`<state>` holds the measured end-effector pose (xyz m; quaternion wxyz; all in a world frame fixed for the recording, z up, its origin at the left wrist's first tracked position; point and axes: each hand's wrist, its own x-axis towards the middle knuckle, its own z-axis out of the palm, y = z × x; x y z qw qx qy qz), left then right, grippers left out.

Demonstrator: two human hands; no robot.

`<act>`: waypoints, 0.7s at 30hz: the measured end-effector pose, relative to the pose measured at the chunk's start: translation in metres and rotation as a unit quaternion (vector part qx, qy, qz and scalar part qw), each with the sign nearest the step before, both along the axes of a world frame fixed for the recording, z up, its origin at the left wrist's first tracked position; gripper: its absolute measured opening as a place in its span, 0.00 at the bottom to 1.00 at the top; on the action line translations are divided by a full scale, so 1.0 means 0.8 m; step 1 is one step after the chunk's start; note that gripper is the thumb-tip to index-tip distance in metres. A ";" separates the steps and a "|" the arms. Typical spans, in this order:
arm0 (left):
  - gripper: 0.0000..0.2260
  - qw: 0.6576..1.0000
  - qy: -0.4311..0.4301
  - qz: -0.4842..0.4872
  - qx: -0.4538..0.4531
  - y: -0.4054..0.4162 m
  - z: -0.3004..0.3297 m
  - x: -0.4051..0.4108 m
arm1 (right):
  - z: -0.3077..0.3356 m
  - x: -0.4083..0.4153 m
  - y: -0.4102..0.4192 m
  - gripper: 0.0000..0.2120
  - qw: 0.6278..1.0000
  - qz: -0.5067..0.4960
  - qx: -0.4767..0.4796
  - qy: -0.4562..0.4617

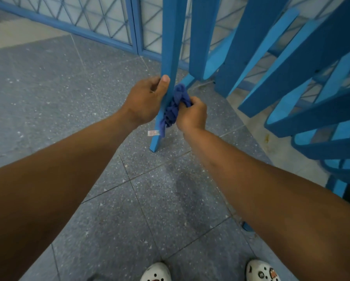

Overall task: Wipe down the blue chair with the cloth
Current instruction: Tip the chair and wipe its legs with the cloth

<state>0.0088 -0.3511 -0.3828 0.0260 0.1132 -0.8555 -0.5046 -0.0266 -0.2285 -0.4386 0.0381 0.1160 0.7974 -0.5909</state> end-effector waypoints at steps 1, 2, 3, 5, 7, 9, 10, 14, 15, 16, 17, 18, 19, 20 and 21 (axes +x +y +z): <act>0.25 1.000 -0.001 -0.001 -0.005 0.000 0.000 0.000 | 0.000 -0.005 -0.002 0.07 0.999 -0.027 -0.014 -0.014; 0.25 1.000 -0.001 -0.003 -0.008 0.000 0.000 0.000 | -0.002 -0.008 -0.005 0.08 0.998 -0.046 -0.028 -0.023; 0.25 1.000 -0.001 -0.005 -0.008 -0.001 0.000 -0.001 | -0.006 -0.007 -0.008 0.08 0.998 -0.046 -0.024 -0.025; 0.24 1.000 0.002 -0.011 -0.007 -0.004 -0.001 -0.002 | -0.016 0.009 -0.012 0.09 1.000 -0.010 -0.011 -0.015; 0.24 1.000 0.003 -0.021 -0.009 -0.006 0.000 -0.003 | -0.022 0.031 -0.013 0.14 0.999 0.025 -0.038 -0.015; 0.25 1.000 0.000 -0.026 -0.009 -0.007 0.000 -0.003 | -0.027 0.035 -0.010 0.15 0.998 0.044 -0.041 -0.019; 0.25 1.000 -0.001 -0.027 -0.011 -0.007 0.001 -0.003 | -0.026 0.029 -0.010 0.14 0.998 0.040 -0.039 -0.022; 0.25 1.000 0.001 -0.026 -0.013 -0.006 0.002 -0.002 | -0.020 0.000 -0.014 0.11 0.998 -0.030 -0.057 -0.020; 0.25 1.000 0.000 -0.026 -0.014 -0.006 0.002 -0.002 | -0.021 0.002 -0.016 0.12 0.997 -0.040 -0.059 -0.019; 0.26 1.000 -0.003 -0.027 -0.015 -0.007 0.002 -0.002 | -0.022 0.007 -0.017 0.12 0.998 -0.036 -0.056 -0.020; 0.26 0.999 -0.006 -0.029 -0.017 -0.007 0.002 -0.002 | -0.024 0.012 -0.016 0.11 0.998 -0.023 -0.051 -0.021; 0.26 0.999 -0.008 -0.032 -0.019 -0.008 0.002 -0.002 | -0.025 0.016 -0.015 0.10 0.999 -0.005 -0.046 -0.024; 0.26 0.999 -0.008 -0.033 -0.020 -0.007 0.002 -0.002 | -0.024 0.018 -0.013 0.08 0.999 0.011 -0.041 -0.027; 0.26 0.999 -0.007 -0.032 -0.019 -0.006 0.003 -0.001 | -0.021 0.020 -0.012 0.08 0.999 0.024 -0.038 -0.029; 0.26 0.999 -0.005 -0.028 -0.018 -0.005 0.004 0.000 | -0.015 0.022 -0.011 0.08 0.998 0.029 -0.037 -0.032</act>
